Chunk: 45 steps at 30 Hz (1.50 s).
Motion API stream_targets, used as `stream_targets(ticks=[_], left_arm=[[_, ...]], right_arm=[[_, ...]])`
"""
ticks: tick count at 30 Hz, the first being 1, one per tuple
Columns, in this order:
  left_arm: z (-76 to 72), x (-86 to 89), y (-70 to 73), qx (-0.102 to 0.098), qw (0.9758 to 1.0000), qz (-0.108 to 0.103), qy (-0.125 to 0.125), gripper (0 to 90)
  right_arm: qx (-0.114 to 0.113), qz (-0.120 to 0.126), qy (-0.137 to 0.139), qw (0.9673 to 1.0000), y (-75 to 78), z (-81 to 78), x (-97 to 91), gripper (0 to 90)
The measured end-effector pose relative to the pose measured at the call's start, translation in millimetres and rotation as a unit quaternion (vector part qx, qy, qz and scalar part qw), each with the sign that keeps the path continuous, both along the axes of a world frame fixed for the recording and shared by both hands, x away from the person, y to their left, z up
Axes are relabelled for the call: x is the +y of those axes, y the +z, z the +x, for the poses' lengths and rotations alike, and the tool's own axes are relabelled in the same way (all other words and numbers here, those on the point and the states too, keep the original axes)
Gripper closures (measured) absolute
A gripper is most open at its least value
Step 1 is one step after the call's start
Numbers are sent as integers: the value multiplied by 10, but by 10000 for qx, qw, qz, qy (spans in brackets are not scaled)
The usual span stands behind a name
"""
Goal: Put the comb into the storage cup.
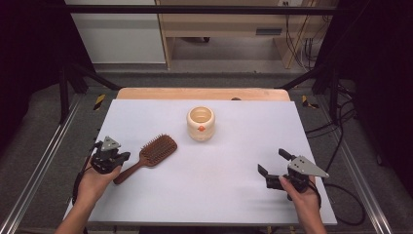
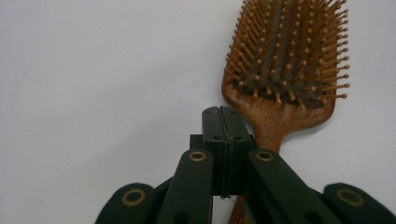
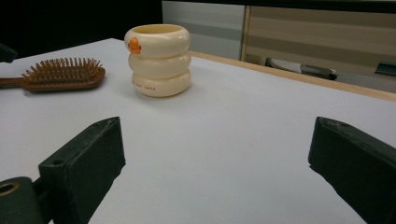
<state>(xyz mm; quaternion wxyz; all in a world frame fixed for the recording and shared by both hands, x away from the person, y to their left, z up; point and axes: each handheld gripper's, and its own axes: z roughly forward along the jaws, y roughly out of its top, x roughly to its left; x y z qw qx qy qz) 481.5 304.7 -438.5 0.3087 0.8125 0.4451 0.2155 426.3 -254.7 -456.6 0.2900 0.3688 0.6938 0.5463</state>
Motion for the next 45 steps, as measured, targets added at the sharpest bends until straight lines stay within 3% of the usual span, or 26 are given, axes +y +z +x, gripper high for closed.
stream_targets(ticks=[7, 15, 22, 34, 45], left_arm=[[9, 7, -102, 281, 9996, 26, -66, 898], [-31, 29, -178, 447, 9988, 15, -176, 898], [-54, 26, -180, 443, 9988, 14, -190, 898], [-83, -96, -207, 621, 9974, 43, -360, 898], [-77, -114, -127, 553, 9980, 25, -292, 898]], right_arm=[[24, -13, 20, 10000, -5, 6, 2, 39], [37, 1, 23, 10000, -1, 8, 5, 38], [40, 1, 29, 10000, -1, 2, 8, 37], [58, -14, 50, 10000, -5, 4, 18, 37], [58, -12, 48, 10000, -4, 4, 19, 36]])
